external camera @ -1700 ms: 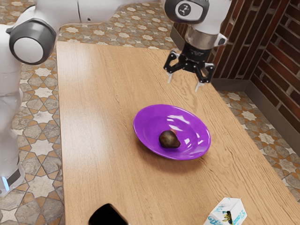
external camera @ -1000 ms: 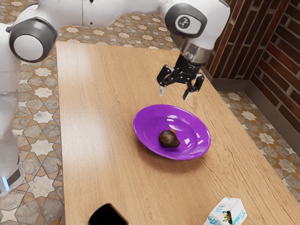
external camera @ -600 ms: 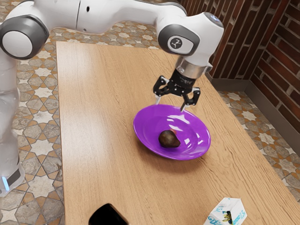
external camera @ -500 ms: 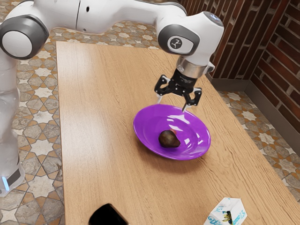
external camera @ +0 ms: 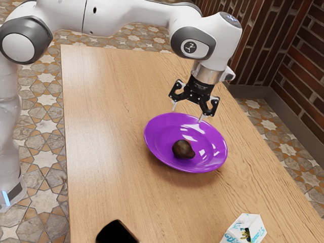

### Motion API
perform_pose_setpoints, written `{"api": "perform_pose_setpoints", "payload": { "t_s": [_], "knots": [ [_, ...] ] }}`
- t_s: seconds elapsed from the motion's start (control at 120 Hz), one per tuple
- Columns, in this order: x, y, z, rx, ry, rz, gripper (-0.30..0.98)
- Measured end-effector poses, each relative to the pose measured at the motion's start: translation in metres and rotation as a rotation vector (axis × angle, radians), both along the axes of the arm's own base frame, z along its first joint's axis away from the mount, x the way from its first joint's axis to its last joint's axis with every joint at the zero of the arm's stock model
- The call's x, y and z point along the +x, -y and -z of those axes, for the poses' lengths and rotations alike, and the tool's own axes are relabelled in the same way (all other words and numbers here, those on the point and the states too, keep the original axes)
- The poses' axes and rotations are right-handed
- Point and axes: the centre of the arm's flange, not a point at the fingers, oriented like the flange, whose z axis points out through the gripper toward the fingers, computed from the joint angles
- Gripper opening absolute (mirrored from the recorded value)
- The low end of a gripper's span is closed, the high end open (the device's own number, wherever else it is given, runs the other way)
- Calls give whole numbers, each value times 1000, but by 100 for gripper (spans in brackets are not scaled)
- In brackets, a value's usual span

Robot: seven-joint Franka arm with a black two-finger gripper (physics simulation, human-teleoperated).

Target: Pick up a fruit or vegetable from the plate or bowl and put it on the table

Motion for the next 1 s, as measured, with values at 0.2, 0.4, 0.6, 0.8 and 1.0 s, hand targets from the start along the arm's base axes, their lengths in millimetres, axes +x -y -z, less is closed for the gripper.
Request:
{"api": "perform_pose_setpoints", "payload": {
  "t_s": [0.2, 0.4, 0.6, 0.8, 1.0],
  "knots": [
    [0, 1, 1, 0, -4, 45, 69],
    [1, 5, 7, 19, -13, 91, 69],
    [-5, 26, 13, 32, -27, 157, 69],
    [-10, 29, 23, 38, -51, 182, 69],
    [-21, 47, 18, 33, -56, 324, 69]
  ]
}}
